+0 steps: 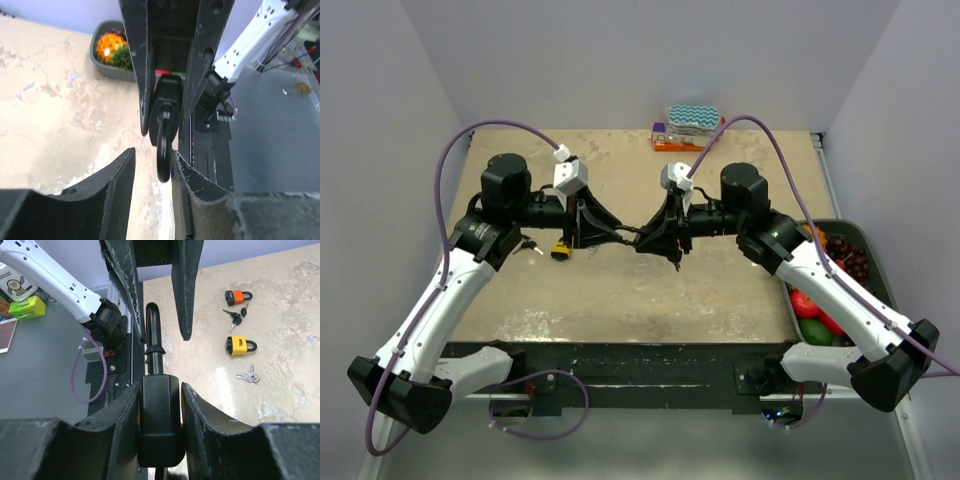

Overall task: Lock with the key
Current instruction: Lock the lock.

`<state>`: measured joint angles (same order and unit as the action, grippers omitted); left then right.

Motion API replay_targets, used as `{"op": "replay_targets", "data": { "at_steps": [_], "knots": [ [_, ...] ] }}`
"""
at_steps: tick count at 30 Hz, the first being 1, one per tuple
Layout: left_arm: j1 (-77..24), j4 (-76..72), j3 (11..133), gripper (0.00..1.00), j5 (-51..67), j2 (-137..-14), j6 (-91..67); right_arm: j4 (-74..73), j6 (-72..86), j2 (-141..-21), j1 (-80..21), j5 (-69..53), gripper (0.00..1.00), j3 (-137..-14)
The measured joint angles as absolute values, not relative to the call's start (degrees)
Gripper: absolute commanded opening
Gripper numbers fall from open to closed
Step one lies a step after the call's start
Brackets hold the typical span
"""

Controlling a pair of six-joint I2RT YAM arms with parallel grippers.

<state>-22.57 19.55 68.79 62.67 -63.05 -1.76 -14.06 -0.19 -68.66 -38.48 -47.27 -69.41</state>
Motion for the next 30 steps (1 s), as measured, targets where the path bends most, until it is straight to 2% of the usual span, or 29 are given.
{"op": "replay_targets", "data": {
  "at_steps": [6,9,13,18,30],
  "knots": [
    [-22.57,26.44,68.77,0.43,62.63,-62.59,5.72,-14.41,-0.21,-68.99,-38.48,-47.4,0.0,-69.41],
    [-22.57,27.62,68.77,0.33,62.63,-62.59,6.85,-14.46,-0.21,-69.34,-38.48,-47.55,0.0,-69.41],
    [-22.57,27.42,68.75,0.13,62.92,-62.59,7.07,-14.44,-0.21,-69.8,-38.48,-47.75,0.0,-69.41],
    [-22.52,27.05,68.49,0.0,63.44,-62.59,7.09,-14.22,0.1,-70.35,-38.48,-48.88,0.0,-69.41],
    [-25.3,19.46,64.03,0.0,60.23,-61.47,1.34,-13.34,5.34,-71.46,-36.82,-52.77,0.0,-68.82]
  ]
}}
